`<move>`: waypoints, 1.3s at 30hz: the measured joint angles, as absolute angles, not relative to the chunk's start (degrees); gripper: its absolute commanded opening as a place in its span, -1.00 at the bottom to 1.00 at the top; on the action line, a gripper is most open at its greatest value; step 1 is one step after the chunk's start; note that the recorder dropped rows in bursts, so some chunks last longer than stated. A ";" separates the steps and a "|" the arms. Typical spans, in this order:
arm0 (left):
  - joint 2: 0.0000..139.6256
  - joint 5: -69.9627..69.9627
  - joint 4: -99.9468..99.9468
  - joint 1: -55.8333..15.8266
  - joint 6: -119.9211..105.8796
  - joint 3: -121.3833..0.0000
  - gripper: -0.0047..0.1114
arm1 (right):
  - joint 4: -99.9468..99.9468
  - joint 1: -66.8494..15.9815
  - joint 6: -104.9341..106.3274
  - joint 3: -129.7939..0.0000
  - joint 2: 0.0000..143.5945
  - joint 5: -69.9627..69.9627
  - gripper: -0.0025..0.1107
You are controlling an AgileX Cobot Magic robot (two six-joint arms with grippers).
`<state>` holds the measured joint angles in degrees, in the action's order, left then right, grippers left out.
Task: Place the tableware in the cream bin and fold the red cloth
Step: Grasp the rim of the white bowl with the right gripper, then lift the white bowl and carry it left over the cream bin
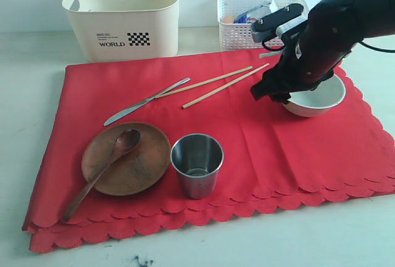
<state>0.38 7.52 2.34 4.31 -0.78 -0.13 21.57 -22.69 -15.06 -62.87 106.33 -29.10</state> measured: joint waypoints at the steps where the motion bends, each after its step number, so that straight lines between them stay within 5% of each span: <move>1: 0.38 7.52 2.34 4.31 -0.78 -0.13 -0.88 | 21.71 -22.69 -14.89 -62.87 107.16 -29.10 0.09; 5: 0.38 7.52 2.34 4.31 -0.78 -0.13 -0.88 | 23.53 -22.69 -14.77 -62.87 109.89 -29.10 -0.11; 14: 0.38 7.52 2.34 4.31 -0.78 -0.13 -0.88 | 24.29 -22.69 -14.77 -62.87 110.74 -28.63 -0.96; 39: 0.38 7.52 2.34 4.31 -0.78 -0.13 -0.88 | 24.11 -22.69 -14.76 -63.31 97.00 -26.95 -0.96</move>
<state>0.38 7.52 2.34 4.31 -0.78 -0.13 24.11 -22.69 -14.76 -63.31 97.00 -26.95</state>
